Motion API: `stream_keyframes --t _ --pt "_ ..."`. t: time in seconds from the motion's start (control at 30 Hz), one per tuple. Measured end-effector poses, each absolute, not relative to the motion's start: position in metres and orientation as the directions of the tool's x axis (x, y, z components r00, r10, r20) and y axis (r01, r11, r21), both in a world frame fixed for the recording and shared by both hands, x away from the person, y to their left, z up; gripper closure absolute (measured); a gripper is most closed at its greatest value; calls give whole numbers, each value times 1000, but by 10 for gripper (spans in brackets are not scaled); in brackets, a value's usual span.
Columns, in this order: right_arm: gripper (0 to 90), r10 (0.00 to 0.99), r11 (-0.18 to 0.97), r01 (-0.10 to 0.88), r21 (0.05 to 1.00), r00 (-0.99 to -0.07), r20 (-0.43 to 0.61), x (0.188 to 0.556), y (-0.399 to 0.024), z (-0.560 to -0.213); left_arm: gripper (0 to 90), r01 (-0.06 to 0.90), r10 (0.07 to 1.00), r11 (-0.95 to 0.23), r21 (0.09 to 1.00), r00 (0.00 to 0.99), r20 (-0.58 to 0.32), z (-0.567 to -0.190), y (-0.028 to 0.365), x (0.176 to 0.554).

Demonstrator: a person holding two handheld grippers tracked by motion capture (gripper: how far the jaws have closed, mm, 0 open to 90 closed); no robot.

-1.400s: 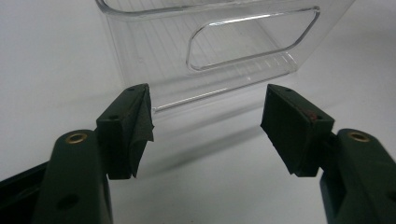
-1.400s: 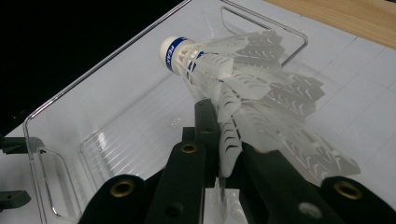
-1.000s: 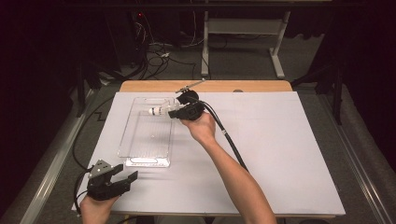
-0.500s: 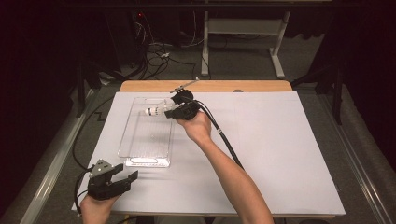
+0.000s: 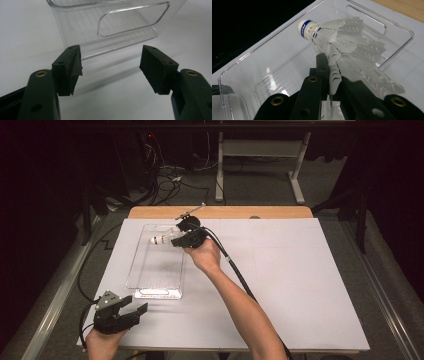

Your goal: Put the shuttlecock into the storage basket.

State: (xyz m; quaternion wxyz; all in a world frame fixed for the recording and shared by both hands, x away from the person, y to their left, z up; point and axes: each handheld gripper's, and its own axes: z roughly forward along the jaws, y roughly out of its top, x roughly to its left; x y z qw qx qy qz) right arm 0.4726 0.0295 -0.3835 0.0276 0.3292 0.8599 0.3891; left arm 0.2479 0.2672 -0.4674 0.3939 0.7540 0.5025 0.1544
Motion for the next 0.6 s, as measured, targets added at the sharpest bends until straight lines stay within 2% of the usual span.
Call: stream_keyframes --t 0.6 --pt "890 573 495 547 675 -789 220 479 50 -393 345 636 879 -184 749 447 -164 -467 266 249"
